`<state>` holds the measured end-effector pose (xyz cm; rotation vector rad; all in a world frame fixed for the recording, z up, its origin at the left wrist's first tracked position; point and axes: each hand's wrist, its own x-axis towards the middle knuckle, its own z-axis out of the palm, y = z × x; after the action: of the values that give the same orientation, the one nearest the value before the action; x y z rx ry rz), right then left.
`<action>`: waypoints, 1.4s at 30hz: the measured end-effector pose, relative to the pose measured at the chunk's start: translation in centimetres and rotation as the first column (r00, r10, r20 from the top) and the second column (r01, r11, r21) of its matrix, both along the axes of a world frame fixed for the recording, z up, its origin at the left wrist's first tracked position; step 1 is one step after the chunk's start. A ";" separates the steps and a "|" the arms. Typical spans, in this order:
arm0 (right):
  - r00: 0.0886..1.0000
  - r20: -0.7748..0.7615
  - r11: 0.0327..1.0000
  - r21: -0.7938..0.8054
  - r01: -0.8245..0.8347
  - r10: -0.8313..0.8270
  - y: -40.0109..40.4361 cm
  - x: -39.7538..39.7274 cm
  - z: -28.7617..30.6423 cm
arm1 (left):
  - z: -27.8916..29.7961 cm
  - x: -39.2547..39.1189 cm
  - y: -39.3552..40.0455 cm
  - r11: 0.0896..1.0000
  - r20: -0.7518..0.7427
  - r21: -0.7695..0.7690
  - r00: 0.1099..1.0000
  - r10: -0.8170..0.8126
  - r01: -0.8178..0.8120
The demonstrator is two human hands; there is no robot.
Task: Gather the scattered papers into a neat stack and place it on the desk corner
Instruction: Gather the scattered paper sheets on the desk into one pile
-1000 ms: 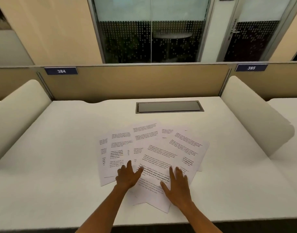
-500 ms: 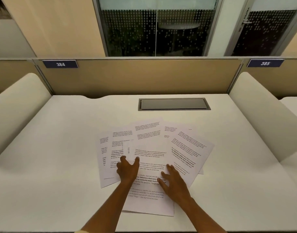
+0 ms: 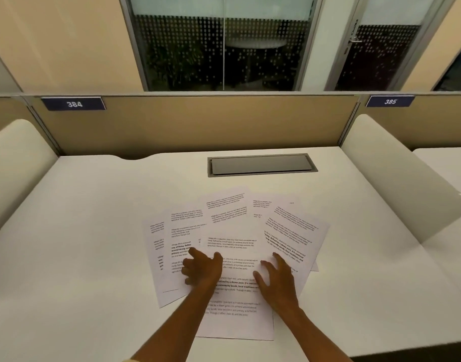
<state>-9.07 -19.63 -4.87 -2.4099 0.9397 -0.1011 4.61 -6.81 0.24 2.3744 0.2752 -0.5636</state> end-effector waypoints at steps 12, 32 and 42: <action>0.961 -0.037 0.945 0.176 0.277 -0.275 0.7 4.1 2.1 | 0.4 1.0 0.5 0.991 -0.019 -0.132 1.000 -0.007 0.005; 0.824 0.031 0.583 0.721 0.374 -0.566 -0.9 3.6 3.1 | -0.8 3.6 2.6 0.849 -0.094 -0.517 0.979 -0.181 0.108; 0.532 0.050 0.433 0.647 0.627 -0.845 -2.9 0.9 4.0 | -0.7 5.8 1.3 0.833 0.046 -0.459 0.945 -0.325 0.309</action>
<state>-8.21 -22.50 -0.83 -1.1843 1.5426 -0.5222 10.44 -5.53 -0.42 1.9486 -0.2299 -0.7324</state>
